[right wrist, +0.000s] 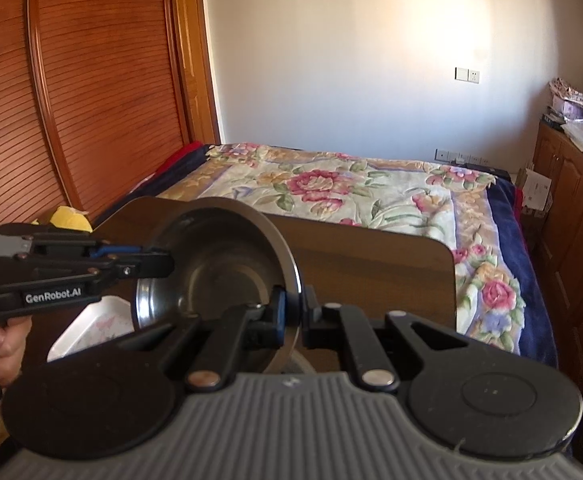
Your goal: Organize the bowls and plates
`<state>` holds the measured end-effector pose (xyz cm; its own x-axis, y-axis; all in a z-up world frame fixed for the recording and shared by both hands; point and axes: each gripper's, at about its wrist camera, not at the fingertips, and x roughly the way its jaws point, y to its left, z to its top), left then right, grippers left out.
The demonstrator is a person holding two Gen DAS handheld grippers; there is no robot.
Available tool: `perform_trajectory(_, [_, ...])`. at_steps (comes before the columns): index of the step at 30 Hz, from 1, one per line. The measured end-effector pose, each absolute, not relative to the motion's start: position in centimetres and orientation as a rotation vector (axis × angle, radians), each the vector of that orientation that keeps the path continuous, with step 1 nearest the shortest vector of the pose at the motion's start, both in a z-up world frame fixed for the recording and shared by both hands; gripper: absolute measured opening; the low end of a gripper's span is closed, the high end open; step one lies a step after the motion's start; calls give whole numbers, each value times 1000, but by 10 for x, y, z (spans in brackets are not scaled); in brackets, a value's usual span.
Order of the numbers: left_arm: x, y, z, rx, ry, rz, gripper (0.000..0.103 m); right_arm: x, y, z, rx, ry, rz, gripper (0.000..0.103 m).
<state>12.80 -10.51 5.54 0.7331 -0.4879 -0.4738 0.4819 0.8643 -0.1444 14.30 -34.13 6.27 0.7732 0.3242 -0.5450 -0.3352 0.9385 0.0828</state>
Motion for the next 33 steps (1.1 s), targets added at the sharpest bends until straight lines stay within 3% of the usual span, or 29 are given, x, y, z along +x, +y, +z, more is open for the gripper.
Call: perform_trajectory(33, [112, -113, -5, 32, 643, -542, 10, 123, -345, -4, 75, 679, 344, 10])
